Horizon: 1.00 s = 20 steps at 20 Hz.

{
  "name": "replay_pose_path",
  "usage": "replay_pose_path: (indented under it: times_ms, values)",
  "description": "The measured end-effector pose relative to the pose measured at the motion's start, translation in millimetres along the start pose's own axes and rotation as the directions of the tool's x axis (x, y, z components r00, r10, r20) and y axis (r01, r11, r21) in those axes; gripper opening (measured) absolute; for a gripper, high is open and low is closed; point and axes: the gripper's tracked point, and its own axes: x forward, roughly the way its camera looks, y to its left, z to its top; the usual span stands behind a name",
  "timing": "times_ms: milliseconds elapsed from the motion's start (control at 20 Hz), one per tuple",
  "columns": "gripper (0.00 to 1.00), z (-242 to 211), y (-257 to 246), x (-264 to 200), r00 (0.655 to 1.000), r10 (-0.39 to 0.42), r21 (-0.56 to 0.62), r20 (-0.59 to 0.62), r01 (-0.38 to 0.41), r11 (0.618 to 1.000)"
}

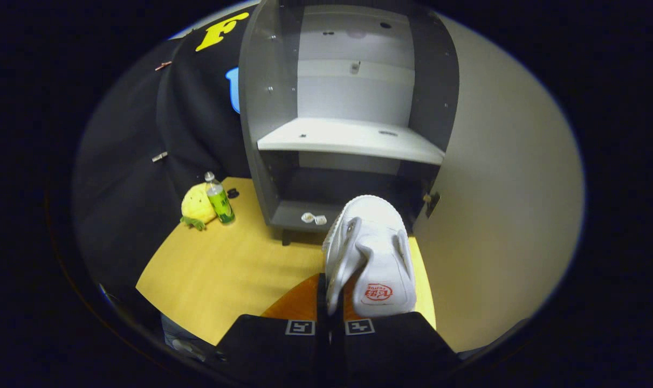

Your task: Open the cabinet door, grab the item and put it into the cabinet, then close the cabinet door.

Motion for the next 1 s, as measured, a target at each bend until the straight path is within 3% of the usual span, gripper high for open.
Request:
replay_pose_path:
  times_ms: [250,650,1000]
  values:
    - [0.05,96.9,4.1,-10.4,0.992,0.022,-0.028,0.120,-0.019,0.999]
    - [0.05,236.7,-9.0,43.8,0.972,0.031,-0.006,0.231,-0.030,1.000]
    - [0.05,285.7,-13.4,137.3,0.976,0.010,-0.021,0.216,-0.006,1.000]
